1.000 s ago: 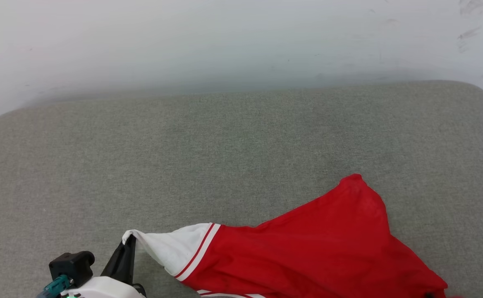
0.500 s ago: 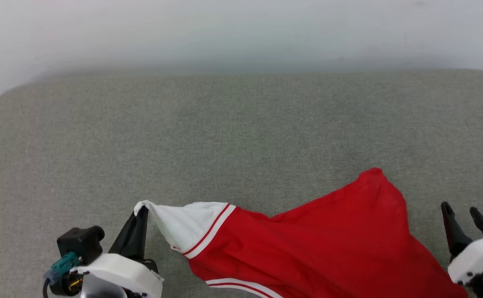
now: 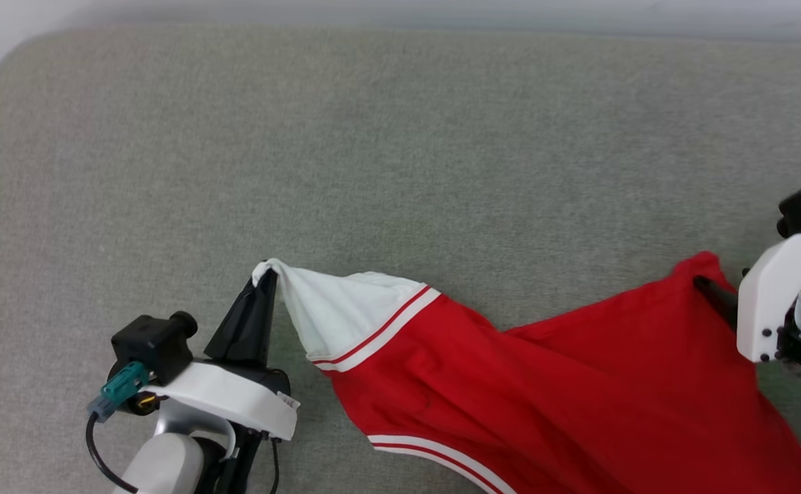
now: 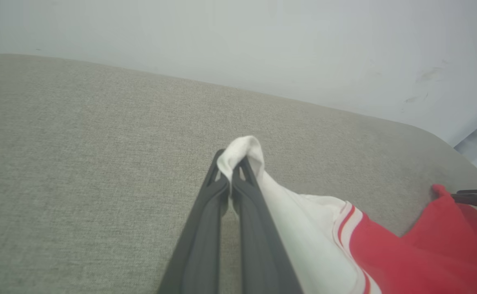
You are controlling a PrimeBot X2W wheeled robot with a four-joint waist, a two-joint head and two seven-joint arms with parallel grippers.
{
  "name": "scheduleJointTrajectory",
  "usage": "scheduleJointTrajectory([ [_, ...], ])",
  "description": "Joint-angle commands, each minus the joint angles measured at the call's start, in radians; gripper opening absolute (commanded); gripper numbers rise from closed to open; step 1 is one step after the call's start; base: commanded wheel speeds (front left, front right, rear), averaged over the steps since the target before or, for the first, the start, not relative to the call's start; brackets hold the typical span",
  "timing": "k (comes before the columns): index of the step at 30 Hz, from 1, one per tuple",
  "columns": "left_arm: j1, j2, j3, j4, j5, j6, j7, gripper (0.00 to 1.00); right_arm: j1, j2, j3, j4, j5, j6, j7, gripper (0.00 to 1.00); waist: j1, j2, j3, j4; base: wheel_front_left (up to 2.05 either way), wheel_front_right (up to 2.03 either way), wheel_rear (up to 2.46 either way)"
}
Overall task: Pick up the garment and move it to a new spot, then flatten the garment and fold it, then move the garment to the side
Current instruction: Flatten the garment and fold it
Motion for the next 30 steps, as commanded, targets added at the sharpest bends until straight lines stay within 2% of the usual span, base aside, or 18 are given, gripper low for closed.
scheduleJointTrajectory([
  [1, -0.020, -0.006, -0.002, 0.002, 0.007, -0.005, -0.009, 0.00, -0.026, -0.016, 0.016, 0.010, 0.000, -0.001, 0.016, 1.00, -0.0002, 0.0000, 0.037, 0.027, 0.00, 0.00, 0.00],
  [4, -0.035, -0.016, -0.009, 0.013, 0.003, -0.013, -0.018, 0.00, -0.046, -0.028, 0.065, 0.049, 0.016, 0.000, 0.065, 1.00, -0.0002, 0.0000, 0.061, 0.037, 0.00, 0.00, 0.00],
  [8, -0.052, -0.030, -0.020, 0.039, -0.005, -0.024, -0.026, 0.00, 0.009, -0.028, 0.103, 0.131, 0.044, 0.000, 0.173, 1.00, -0.0002, 0.0000, 0.075, 0.056, 0.00, 0.00, 0.00],
  [9, -0.053, -0.031, -0.021, 0.046, -0.008, -0.025, -0.028, 0.00, 0.023, -0.025, 0.106, 0.142, 0.054, 0.000, 0.195, 0.76, -0.0002, 0.0000, 0.075, 0.057, 0.00, 0.00, 0.00],
  [10, -0.055, -0.033, -0.022, 0.054, -0.010, -0.027, -0.028, 0.00, 0.035, -0.023, 0.112, 0.146, 0.061, 0.000, 0.208, 0.36, -0.0002, 0.0000, 0.074, 0.056, 0.00, 0.00, 0.00],
  [11, -0.057, -0.036, -0.023, 0.059, -0.011, -0.030, -0.029, 0.00, 0.045, -0.019, 0.111, 0.150, 0.074, 0.000, 0.218, 0.00, -0.0002, 0.0000, 0.071, 0.056, 0.00, 0.00, 0.00],
  [15, -0.067, -0.035, -0.023, 0.087, -0.017, -0.033, -0.033, 0.00, 0.034, -0.014, 0.098, 0.133, 0.080, 0.001, 0.187, 0.00, -0.0002, 0.0000, 0.050, 0.047, 0.00, 0.00, 0.00],
  [20, -0.080, -0.017, -0.009, 0.101, -0.021, -0.033, -0.031, 0.00, -0.034, -0.011, 0.058, 0.097, 0.052, -0.001, 0.079, 0.00, -0.0002, 0.0000, 0.008, 0.024, 0.00, 0.00, 0.00],
  [26, -0.155, 0.034, 0.041, 0.107, -0.024, -0.027, -0.017, 0.00, -0.115, 0.002, 0.028, 0.089, -0.021, 0.000, -0.059, 0.00, -0.0002, 0.0000, -0.052, -0.024, 0.00, 0.00, 0.00],
  [30, -0.265, 0.066, 0.056, 0.119, -0.023, -0.037, 0.022, 0.00, -0.192, 0.021, 0.012, 0.097, -0.076, -0.001, -0.129, 0.00, -0.0002, 0.0000, -0.069, -0.063, 0.00, 0.00, 0.00],
])
